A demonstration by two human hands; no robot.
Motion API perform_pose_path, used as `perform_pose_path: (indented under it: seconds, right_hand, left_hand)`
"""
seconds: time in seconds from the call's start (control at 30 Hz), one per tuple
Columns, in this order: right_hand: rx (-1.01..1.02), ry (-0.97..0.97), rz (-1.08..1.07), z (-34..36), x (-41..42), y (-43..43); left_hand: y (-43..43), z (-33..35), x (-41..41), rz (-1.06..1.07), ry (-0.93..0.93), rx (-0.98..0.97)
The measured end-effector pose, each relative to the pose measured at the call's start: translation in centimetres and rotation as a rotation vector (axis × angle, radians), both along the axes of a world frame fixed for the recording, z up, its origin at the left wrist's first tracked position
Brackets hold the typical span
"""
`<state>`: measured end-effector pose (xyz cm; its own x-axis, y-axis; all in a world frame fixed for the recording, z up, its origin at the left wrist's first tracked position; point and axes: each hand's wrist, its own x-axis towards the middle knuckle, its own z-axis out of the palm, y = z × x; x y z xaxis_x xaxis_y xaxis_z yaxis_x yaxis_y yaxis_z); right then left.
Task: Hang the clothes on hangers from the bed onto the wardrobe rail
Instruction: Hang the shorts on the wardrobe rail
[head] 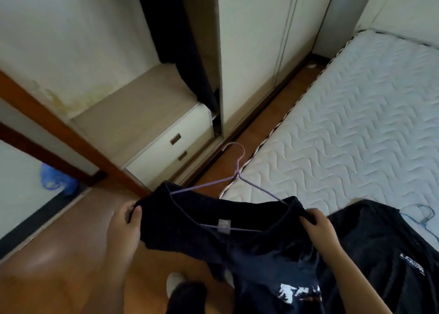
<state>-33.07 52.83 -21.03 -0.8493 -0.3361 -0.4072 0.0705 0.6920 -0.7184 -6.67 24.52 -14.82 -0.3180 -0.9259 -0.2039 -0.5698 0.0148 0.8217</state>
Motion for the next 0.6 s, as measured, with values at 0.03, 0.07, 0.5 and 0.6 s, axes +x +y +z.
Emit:
perform_pose_path:
  seconds: [0.03, 0.07, 0.5, 0.6]
  right_hand:
    - [-0.011, 0.007, 0.029, 0.5, 0.4, -1.8]
    - [-0.026, 0.014, 0.056, 1.1, 0.8, -3.7]
    - [-0.114, 0.248, 0.076, 8.6, 8.3, -26.0]
    - [-0.155, 0.280, 0.044, 10.6, 8.9, -28.4]
  left_hand:
    - [-0.9, 0.4, 1.1, 0.026, 0.004, -0.027]
    - [-1.9, 0.7, 2.3, 0.052, -0.006, -0.050]
    - [-18.4, 5.6, 12.6, 0.110, 0.083, -0.251]
    - [-20.3, 6.6, 13.4, 0.099, 0.131, -0.328]
